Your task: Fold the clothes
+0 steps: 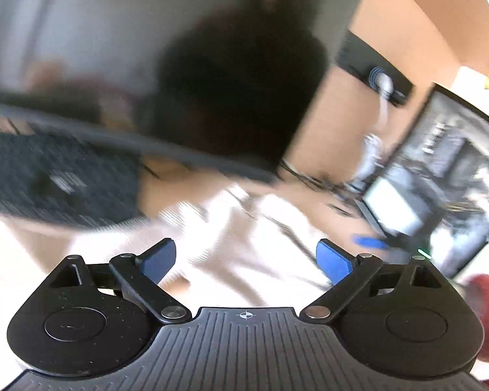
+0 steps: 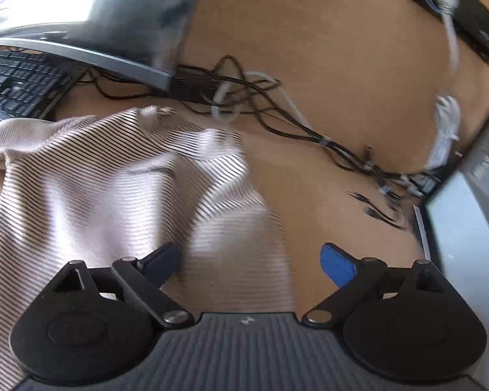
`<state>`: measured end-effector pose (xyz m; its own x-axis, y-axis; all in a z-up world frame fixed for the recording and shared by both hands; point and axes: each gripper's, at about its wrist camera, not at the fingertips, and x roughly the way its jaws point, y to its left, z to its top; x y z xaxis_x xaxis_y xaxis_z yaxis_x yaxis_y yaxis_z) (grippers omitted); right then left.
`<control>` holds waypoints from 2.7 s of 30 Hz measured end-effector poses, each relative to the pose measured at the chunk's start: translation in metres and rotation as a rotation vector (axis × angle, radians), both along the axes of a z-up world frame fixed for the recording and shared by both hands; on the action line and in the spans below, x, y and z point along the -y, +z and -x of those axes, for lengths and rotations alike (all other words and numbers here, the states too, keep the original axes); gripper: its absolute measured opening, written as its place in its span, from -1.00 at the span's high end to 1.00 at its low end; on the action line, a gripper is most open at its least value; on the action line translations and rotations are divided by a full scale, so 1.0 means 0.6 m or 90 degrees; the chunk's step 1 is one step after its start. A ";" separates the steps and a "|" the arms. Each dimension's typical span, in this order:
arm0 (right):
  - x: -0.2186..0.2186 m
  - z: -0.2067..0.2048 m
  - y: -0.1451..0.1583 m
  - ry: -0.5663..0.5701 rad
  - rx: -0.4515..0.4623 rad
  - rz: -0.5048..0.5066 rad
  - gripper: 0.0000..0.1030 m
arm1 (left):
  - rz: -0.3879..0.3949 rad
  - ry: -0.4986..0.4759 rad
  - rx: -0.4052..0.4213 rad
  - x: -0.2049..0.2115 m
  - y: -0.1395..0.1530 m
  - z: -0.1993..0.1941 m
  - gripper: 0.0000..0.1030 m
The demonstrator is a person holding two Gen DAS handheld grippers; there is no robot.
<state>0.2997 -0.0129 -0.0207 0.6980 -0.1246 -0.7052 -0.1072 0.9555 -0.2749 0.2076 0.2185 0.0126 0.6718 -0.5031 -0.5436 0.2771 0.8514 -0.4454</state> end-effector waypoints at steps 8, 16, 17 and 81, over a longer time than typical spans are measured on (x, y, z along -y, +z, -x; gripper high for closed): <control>-0.002 -0.064 -0.041 0.087 -0.031 0.144 -0.94 | 0.001 -0.025 -0.100 0.077 -0.067 -0.062 -0.87; 0.064 -0.080 -0.020 -0.018 0.036 0.212 -0.88 | -0.039 -0.006 -0.106 0.083 -0.078 -0.109 -0.88; 0.061 -0.072 -0.011 -0.009 0.036 0.167 -0.88 | -0.042 -0.007 -0.110 0.083 -0.080 -0.113 -0.88; 0.049 0.308 0.093 0.036 0.179 -0.071 -0.79 | -0.484 0.154 0.165 0.176 -0.022 0.073 -1.00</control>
<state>0.1146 -0.0424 0.0351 0.8717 -0.0121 -0.4899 -0.0961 0.9761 -0.1950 0.1636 0.1131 -0.0006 0.8643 0.1123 -0.4902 0.0629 0.9429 0.3270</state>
